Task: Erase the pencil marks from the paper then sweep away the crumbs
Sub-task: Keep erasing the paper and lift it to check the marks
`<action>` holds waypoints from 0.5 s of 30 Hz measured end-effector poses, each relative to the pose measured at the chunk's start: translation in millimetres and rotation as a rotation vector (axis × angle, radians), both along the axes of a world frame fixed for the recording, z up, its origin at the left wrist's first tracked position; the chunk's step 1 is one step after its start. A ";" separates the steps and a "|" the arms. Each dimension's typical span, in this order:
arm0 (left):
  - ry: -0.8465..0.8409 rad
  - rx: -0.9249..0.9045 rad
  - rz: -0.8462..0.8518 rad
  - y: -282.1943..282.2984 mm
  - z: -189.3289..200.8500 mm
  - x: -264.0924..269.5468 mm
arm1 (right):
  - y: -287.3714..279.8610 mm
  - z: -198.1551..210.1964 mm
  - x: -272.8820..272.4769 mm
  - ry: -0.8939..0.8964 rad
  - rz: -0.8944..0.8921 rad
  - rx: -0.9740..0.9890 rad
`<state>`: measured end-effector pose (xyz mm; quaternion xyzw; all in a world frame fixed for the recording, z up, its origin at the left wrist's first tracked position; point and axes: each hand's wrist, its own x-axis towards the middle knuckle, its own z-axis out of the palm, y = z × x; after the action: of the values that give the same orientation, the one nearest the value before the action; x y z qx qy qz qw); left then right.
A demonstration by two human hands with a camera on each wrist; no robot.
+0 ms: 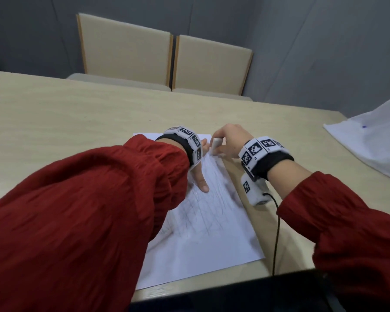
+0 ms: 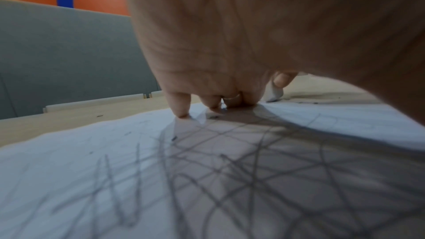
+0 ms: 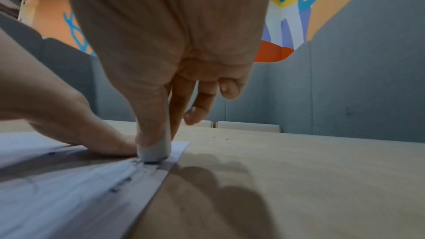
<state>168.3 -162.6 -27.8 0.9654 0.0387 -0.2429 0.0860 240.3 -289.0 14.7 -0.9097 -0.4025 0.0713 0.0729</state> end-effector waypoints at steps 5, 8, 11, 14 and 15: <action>-0.201 -0.052 0.207 0.1 1.5 4.7 | 16.3 -7.6 0.0 -0.021 0.004 0.038; -0.041 0.114 0.078 12.4 -3.2 -8.7 | 17.6 -10.7 -2.0 0.015 0.017 0.080; 0.004 0.203 0.037 12.2 -0.4 -13.6 | 7.2 -10.2 -7.2 0.006 0.036 0.070; 0.010 0.195 0.028 9.0 0.3 -10.9 | -17.4 -5.2 -16.7 -0.062 0.106 -0.028; 0.013 0.191 0.029 8.0 2.0 -11.2 | -25.0 -2.2 -20.4 -0.078 0.136 -0.073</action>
<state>157.1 -154.6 -25.9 0.9669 0.0762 -0.2433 -0.0033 220.0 -314.0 12.5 -0.8843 -0.4632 0.0552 0.0188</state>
